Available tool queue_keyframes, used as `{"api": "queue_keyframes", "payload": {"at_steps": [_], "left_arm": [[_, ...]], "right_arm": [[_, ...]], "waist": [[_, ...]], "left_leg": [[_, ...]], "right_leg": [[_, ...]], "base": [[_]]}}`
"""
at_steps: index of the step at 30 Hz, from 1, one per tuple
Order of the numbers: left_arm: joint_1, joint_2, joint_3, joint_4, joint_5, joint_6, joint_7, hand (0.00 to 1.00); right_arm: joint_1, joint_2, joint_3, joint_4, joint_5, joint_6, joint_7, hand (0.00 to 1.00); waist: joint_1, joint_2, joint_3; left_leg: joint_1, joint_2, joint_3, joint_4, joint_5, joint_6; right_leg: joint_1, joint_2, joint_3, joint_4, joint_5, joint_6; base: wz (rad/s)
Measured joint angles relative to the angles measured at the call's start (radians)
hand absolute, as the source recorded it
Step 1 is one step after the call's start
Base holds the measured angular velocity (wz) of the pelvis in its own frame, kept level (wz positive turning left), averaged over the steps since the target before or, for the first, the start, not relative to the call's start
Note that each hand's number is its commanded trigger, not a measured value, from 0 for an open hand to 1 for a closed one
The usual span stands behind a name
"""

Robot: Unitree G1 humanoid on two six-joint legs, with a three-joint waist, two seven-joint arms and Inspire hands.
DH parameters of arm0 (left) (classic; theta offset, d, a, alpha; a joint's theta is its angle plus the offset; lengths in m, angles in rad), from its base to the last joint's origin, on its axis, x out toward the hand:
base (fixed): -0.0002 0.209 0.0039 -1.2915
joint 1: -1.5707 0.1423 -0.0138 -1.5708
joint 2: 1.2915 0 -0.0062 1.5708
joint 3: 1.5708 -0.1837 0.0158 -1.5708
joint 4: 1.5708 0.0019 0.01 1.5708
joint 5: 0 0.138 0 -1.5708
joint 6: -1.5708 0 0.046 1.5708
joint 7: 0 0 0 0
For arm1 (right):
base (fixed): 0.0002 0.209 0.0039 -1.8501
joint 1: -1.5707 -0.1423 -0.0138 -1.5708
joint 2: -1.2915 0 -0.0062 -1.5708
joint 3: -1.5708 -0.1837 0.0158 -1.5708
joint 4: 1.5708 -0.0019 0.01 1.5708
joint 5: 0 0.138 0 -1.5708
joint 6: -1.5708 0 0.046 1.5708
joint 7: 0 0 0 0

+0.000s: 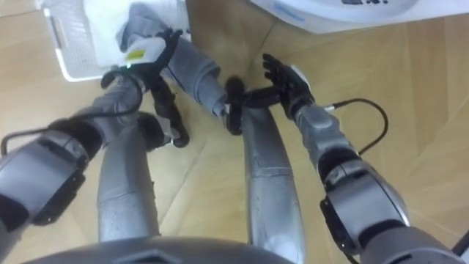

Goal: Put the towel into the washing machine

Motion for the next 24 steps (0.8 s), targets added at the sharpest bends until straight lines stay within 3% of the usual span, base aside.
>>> {"api": "queue_keyframes", "payload": {"at_steps": [8, 9, 10, 11, 16, 21, 24], "left_arm": [[-0.017, 0.015, -0.044, 0.000, 0.064, -0.012, 0.078, 0.00], [-0.018, 0.014, -0.045, -0.001, 0.068, -0.012, 0.080, 0.09], [-0.019, 0.013, -0.045, -0.007, 0.069, -0.014, 0.080, 0.65], [-0.020, 0.015, -0.052, -0.016, 0.069, -0.015, 0.080, 1.00], [-0.049, 0.017, -0.066, -0.016, 0.069, -0.026, 0.070, 1.00], [-0.047, 0.029, -0.101, -0.012, 0.057, -0.032, 0.025, 1.00], [-0.053, 0.052, -0.132, -0.012, 0.052, -0.031, -0.003, 1.00]], "right_arm": [[-0.021, 0.006, 0.031, -0.018, 0.000, -0.020, -0.012, 0.00], [-0.021, 0.005, 0.031, -0.021, -0.001, -0.020, -0.012, 0.00], [-0.021, 0.002, 0.031, -0.029, -0.002, -0.019, -0.012, 0.00], [-0.021, 0.001, 0.031, -0.035, -0.002, -0.018, -0.012, 0.00], [-0.029, 0.006, 0.038, -0.040, 0.002, -0.018, -0.011, 0.00], [-0.035, 0.009, 0.053, -0.039, 0.000, -0.018, -0.008, 0.00], [-0.050, 0.014, 0.066, -0.029, -0.009, -0.018, -0.007, 0.00]], "waist": [[-0.021, -0.001, 0.0005], [-0.021, -0.001, 0.0005], [-0.022, -0.002, 0.0010], [-0.021, -0.005, 0.0028], [-0.024, -0.025, 0.0129], [-0.034, -0.032, 0.0130], [-0.052, -0.037, 0.0119]], "left_leg": [[-0.050, 0.005, -0.008, 0.012, -0.011, -0.011], [-0.054, 0.006, -0.009, 0.012, -0.012, -0.010], [-0.059, 0.008, -0.011, 0.012, -0.011, -0.007], [-0.063, 0.012, -0.011, 0.013, -0.013, -0.006], [-0.065, 0.017, -0.008, 0.013, -0.016, -0.007], [-0.069, 0.019, -0.010, 0.009, -0.019, -0.007], [-0.069, 0.014, -0.014, 0.004, -0.019, -0.007]], "right_leg": [[-0.048, 0.008, -0.003, 0.009, -0.011, -0.006], [-0.051, 0.008, -0.004, 0.008, -0.011, -0.006], [-0.056, 0.009, -0.005, 0.007, -0.011, -0.006], [-0.059, 0.010, -0.008, 0.005, -0.011, -0.006], [-0.059, 0.012, -0.011, 0.002, -0.014, -0.008], [-0.058, 0.016, -0.014, -0.010, -0.013, -0.008], [-0.058, 0.013, -0.013, -0.012, -0.014, -0.006]], "base": [[-0.02], [0.00], [-0.05], [-0.04], [-0.01], [-0.03], [0.02]]}}
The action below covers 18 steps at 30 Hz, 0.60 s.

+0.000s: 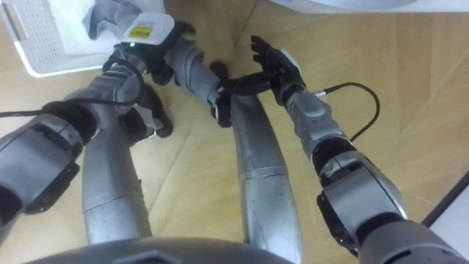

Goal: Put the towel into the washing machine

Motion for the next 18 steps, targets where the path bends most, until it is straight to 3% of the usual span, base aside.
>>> {"api": "queue_keyframes", "payload": {"at_steps": [9, 18], "left_arm": [[-0.016, 0.008, -0.067, 0.019, -0.085, 0.006, -0.129, 1.00], [0.038, 0.003, -0.079, 0.011, -0.103, 0.008, -0.188, 1.00]], "right_arm": [[-0.041, 0.025, 0.006, 0.055, -0.008, 0.010, -0.002, 0.00], [-0.019, 0.027, 0.009, 0.082, 0.018, 0.021, -0.002, 0.00]], "waist": [[-0.025, -0.011, 0.0003], [-0.005, -0.015, 0.0001]], "left_leg": [[0.009, -0.020, 0.000, -0.009, 0.001, 0.001], [0.077, -0.032, -0.008, -0.018, -0.001, 0.003]], "right_leg": [[0.006, -0.015, 0.004, 0.000, -0.007, 0.011], [0.073, -0.021, 0.006, -0.008, -0.011, 0.016]], "base": [[0.04], [0.01]]}}
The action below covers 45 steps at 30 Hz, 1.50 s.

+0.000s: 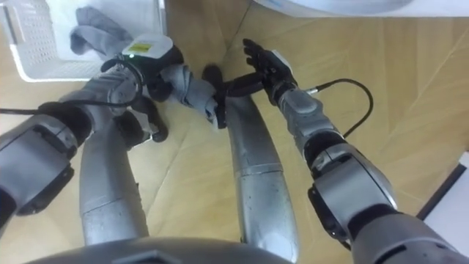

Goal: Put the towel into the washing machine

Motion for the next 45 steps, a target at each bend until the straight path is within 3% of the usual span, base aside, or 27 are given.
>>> {"api": "queue_keyframes", "payload": {"at_steps": [9, 12, 16, 20, 24, 26, 29, 31, 33, 38, 41, 45], "left_arm": [[0.074, -0.041, 0.023, -0.014, 0.042, -0.015, 0.045, 1.00], [0.090, -0.029, 0.073, -0.052, 0.050, -0.031, 0.093, 1.00], [0.104, -0.006, 0.153, -0.107, 0.049, -0.065, 0.187, 1.00], [0.131, 0.001, 0.175, -0.115, -0.007, -0.089, 0.241, 1.00], [0.176, -0.001, 0.206, -0.175, -0.163, -0.089, 0.232, 1.00], [0.183, -0.018, 0.216, -0.197, -0.293, -0.089, 0.188, 1.00], [0.210, -0.018, 0.217, -0.238, -0.471, -0.090, 0.117, 1.00], [0.233, -0.032, 0.216, -0.252, -0.640, -0.090, 0.032, 1.00], [0.255, -0.045, 0.213, -0.267, -0.762, -0.088, -0.044, 1.00], [0.302, -0.098, 0.201, -0.298, -1.196, -0.083, -0.266, 1.00], [0.332, -0.105, 0.194, -0.321, -1.326, -0.063, -0.362, 1.00], [0.338, -0.118, 0.190, -0.329, -1.431, -0.026, -0.457, 1.00]], "right_arm": [[0.124, -0.001, -0.001, 0.016, 0.067, 0.008, 0.032, 0.00], [0.137, -0.004, -0.007, 0.025, 0.061, 0.010, 0.042, 0.00], [0.155, -0.047, -0.035, 0.024, 0.038, 0.009, 0.044, 0.00], [0.172, -0.079, -0.036, 0.032, 0.015, 0.010, 0.045, 0.00], [0.192, -0.076, -0.052, 0.031, -0.050, 0.010, 0.046, 0.00], [0.203, -0.068, -0.049, 0.031, -0.051, 0.010, 0.052, 0.00], [0.199, -0.060, -0.040, 0.031, -0.051, 0.010, 0.072, 0.00], [0.200, -0.041, -0.043, 0.031, -0.075, 0.010, 0.077, 0.00], [0.208, -0.031, -0.042, 0.025, -0.085, 0.010, 0.081, 0.00], [0.208, -0.014, -0.042, -0.009, -0.094, 0.023, 0.092, 0.00], [0.213, -0.001, -0.045, -0.009, -0.102, 0.034, 0.106, 0.00], [0.220, 0.002, -0.045, -0.010, -0.101, 0.046, 0.109, 0.00]], "waist": [[0.066, 0.009, -0.0043], [0.065, 0.012, -0.0065], [0.063, 0.016, -0.0076], [0.064, 0.020, -0.0113], [0.067, 0.025, -0.0197], [0.092, 0.024, -0.0218], [0.098, 0.024, -0.0259], [0.106, 0.015, -0.0343], [0.103, 0.014, -0.0370], [0.121, 0.003, -0.0448], [0.119, -0.008, -0.0517], [0.122, -0.008, -0.0517]], "left_leg": [[0.229, -0.030, 0.018, -0.123, 0.018, -0.002], [0.301, -0.040, 0.025, -0.163, 0.026, 0.000], [0.399, -0.055, 0.026, -0.198, 0.030, 0.002], [0.509, -0.063, 0.024, -0.245, 0.032, 0.003], [0.580, -0.076, 0.027, -0.299, 0.049, 0.006], [0.605, -0.076, 0.027, -0.322, 0.057, 0.005], [0.617, -0.077, 0.025, -0.325, 0.058, 0.004], [0.623, -0.079, 0.020, -0.330, 0.063, 0.002], [0.626, -0.086, 0.007, -0.331, 0.066, 0.000], [0.644, -0.089, -0.006, -0.348, 0.072, 0.002], [0.645, -0.089, -0.015, -0.350, 0.073, 0.001], [0.639, -0.089, -0.027, -0.357, 0.074, 0.002]], "right_leg": [[0.220, -0.014, -0.002, -0.096, 0.004, 0.012], [0.288, -0.022, -0.002, -0.125, 0.005, 0.017], [0.389, -0.033, -0.007, -0.153, -0.001, 0.027], [0.502, -0.035, -0.014, -0.200, -0.001, 0.035], [0.568, -0.047, -0.015, -0.235, 0.003, 0.045], [0.593, -0.044, -0.017, -0.259, 0.011, 0.045], [0.608, -0.046, -0.027, -0.264, 0.011, 0.045], [0.619, -0.046, -0.030, -0.277, 0.012, 0.045], [0.635, -0.046, -0.045, -0.289, 0.012, 0.045], [0.663, -0.047, -0.058, -0.312, 0.018, 0.050], [0.676, -0.043, -0.066, -0.327, 0.023, 0.049], [0.678, -0.043, -0.074, -0.336, 0.027, 0.052]], "base": [[0.08], [0.07], [0.08], [0.06], [0.08], [0.00], [0.03], [0.10], [0.17], [0.06], [0.06], [0.05]]}}
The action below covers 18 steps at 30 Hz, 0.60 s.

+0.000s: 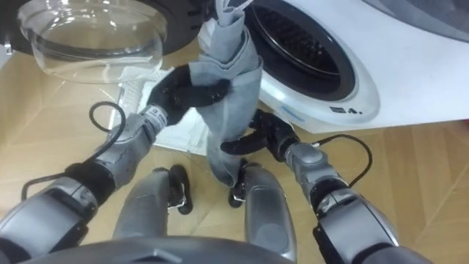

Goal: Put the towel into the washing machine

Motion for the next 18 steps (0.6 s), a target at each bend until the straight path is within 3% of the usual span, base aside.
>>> {"api": "queue_keyframes", "payload": {"at_steps": [4, 7, 8, 9, 12, 16, 18], "left_arm": [[0.001, 0.000, -0.014, -0.016, -0.135, 0.036, -0.054, 1.00], [0.008, 0.001, -0.013, -0.044, -0.151, 0.051, -0.085, 1.00], [0.011, 0.001, -0.012, -0.055, -0.151, 0.056, -0.094, 1.00], [0.011, 0.001, -0.012, -0.058, -0.152, 0.058, -0.097, 1.00], [0.012, -0.001, -0.013, -0.060, -0.183, 0.086, -0.119, 1.00], [0.021, -0.002, -0.010, -0.060, -0.303, 0.128, -0.126, 1.00], [0.021, -0.003, 0.000, -0.060, -0.331, 0.141, -0.129, 1.00]], "right_arm": [[0.001, 0.004, -0.006, -0.001, -0.003, 0.009, 0.003, 0.00], [0.003, 0.004, -0.038, -0.003, -0.023, 0.009, 0.011, 0.00], [0.002, 0.003, -0.040, -0.003, -0.025, 0.009, 0.011, 0.14], [0.003, 0.003, -0.039, -0.003, -0.025, 0.009, 0.011, 1.00], [0.012, 0.002, -0.038, -0.003, -0.035, 0.009, 0.010, 1.00], [0.024, 0.007, -0.038, 0.000, -0.035, 0.032, 0.006, 1.00], [0.025, 0.011, -0.039, 0.000, -0.035, 0.032, 0.001, 1.00]], "waist": [[0.001, 0.001, -0.0004], [0.005, 0.002, -0.0011], [0.007, 0.002, -0.0014], [0.008, 0.002, -0.0017], [0.024, 0.005, -0.0057], [0.029, 0.019, -0.0196], [0.028, 0.020, -0.0204]], "left_leg": [[-0.001, 0.000, -0.001, -0.008, 0.003, 0.002], [-0.001, 0.000, -0.002, -0.009, 0.003, 0.002], [-0.001, 0.000, -0.003, -0.009, 0.004, 0.002], [-0.001, 0.000, -0.003, -0.009, 0.004, 0.001], [0.003, -0.001, -0.001, -0.015, 0.005, 0.000], [0.007, -0.001, 0.001, -0.021, 0.009, -0.001], [0.011, -0.001, 0.002, -0.025, 0.011, -0.003]], "right_leg": [[0.001, -0.002, -0.007, -0.008, 0.005, 0.002], [0.001, -0.002, -0.010, -0.008, 0.005, 0.002], [0.001, -0.002, -0.010, -0.008, 0.005, 0.002], [0.001, -0.001, -0.011, -0.008, 0.005, 0.002], [0.001, -0.002, -0.009, -0.008, 0.005, 0.002], [0.003, -0.001, -0.010, -0.009, 0.006, 0.001], [0.006, -0.001, -0.007, -0.010, 0.007, -0.001]], "base": [[0.00], [0.00], [0.00], [0.00], [0.00], [0.02], [0.00]]}}
